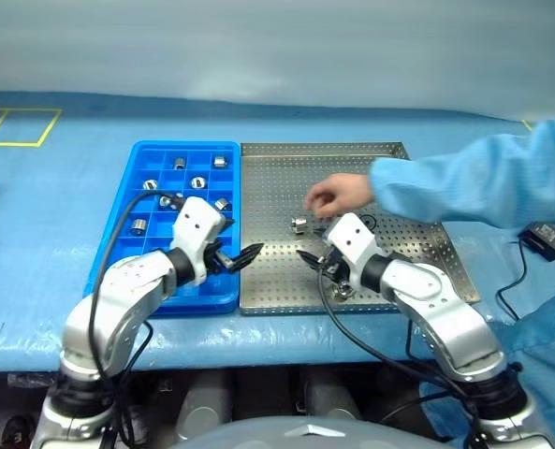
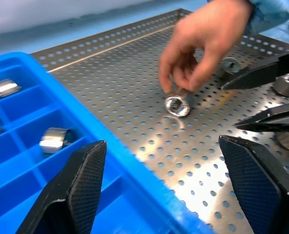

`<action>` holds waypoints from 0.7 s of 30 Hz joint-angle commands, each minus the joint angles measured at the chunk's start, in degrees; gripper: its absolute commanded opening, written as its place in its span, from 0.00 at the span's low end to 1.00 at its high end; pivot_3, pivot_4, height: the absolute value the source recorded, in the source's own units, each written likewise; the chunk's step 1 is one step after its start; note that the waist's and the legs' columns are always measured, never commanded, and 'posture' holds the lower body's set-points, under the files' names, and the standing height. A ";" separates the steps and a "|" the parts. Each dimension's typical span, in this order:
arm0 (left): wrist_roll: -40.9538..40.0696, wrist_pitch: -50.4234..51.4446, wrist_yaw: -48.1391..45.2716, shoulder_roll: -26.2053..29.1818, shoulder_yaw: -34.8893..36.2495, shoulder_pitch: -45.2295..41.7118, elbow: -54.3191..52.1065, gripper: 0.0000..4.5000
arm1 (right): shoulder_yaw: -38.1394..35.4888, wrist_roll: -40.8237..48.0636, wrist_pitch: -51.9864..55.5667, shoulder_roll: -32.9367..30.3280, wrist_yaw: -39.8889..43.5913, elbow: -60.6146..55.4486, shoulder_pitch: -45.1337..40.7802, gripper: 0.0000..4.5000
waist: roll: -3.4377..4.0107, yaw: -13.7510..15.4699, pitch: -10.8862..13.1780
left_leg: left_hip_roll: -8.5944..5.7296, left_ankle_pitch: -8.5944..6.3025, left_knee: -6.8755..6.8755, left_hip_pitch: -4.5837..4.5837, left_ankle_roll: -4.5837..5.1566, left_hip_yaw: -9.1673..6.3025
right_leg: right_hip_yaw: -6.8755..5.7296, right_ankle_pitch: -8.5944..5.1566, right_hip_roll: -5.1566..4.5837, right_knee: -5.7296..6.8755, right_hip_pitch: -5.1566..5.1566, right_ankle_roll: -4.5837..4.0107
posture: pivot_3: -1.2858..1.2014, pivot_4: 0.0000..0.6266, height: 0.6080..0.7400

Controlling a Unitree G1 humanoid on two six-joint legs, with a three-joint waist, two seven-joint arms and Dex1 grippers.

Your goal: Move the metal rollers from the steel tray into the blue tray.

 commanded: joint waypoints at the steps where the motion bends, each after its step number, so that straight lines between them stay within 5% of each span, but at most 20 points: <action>1: 2.15 -5.25 -2.03 -0.27 -5.04 -3.59 6.27 0.89 | -3.52 -0.51 1.80 -2.14 -0.69 -5.31 2.01 0.60 | 0.01 -0.83 0.00 | 0.00 0.00 0.00 0.00 0.01 0.01 | 0.02 0.04 0.02 0.00 0.00 0.07 | 0.46 0.24 1.00; 12: 5.96 -14.72 -9.47 -7.73 -17.61 -13.15 27.85 0.89 | -6.83 -0.81 6.23 -2.79 -2.76 -11.48 8.20 0.60 | 0.06 -4.88 -0.04 | -0.01 -0.05 -0.01 0.00 0.09 0.14 | 0.29 0.12 0.12 -0.04 -0.04 0.79 | 0.41 0.24 1.00; 21: 9.62 -18.86 -11.54 -12.13 -20.77 -15.98 35.61 0.89 | -8.13 -1.66 7.13 -2.70 -5.11 -12.90 10.18 0.60 | 0.09 -7.42 -0.05 | -0.05 -0.08 0.01 0.01 0.13 0.24 | 0.60 0.17 0.21 -0.04 -0.06 1.05 | 0.40 0.24 1.00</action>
